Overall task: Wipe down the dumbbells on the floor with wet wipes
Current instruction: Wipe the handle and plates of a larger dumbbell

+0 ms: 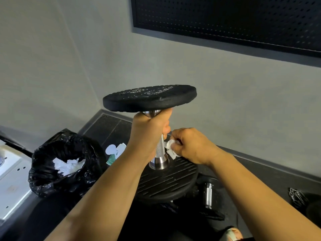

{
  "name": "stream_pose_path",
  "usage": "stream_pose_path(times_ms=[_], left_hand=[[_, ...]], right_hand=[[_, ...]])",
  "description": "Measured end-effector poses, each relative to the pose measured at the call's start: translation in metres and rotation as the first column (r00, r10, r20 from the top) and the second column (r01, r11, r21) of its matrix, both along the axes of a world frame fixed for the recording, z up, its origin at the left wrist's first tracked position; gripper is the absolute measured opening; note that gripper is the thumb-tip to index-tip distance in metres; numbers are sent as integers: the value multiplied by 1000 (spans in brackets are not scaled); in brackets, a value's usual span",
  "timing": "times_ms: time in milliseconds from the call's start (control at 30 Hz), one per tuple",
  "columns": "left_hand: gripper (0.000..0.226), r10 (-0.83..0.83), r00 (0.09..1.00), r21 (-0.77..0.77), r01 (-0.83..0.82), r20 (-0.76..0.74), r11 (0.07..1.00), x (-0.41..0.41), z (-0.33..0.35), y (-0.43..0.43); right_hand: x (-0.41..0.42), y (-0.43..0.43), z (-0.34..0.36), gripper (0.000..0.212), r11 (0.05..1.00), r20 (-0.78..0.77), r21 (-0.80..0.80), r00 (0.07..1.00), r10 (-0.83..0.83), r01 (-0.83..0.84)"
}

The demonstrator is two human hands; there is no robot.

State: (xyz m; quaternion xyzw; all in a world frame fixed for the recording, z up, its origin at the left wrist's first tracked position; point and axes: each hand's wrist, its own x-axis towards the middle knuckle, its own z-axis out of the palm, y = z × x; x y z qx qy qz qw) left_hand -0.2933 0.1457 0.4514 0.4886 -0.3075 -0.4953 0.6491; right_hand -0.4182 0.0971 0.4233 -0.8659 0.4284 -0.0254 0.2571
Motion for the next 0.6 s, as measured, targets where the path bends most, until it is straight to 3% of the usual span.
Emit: stream_pose_path(times_ms=[133,233,300,433,600], left_hand=[[41,-82,987,46,89,-140,995,2,1,1],[43,-88,976,64,102,-197,993,5,2,-2],[44,-55,978,53,67,-199,996,8,3,-4],[32,165,984,65,-161,-71,985,4,8,-9],[30,468,880,75,-474,81,877,-5,10,-26]], right_hand=[[-2,-13,-8,10,959,26,243,987,-159,148],[-5,-16,-11,17,779,81,568,925,-372,264],[-6,-15,-11,16,694,138,651,852,-506,307],[-9,-14,-4,12,660,184,595,722,-667,458],[-12,-10,9,22,688,246,356,647,-722,632]])
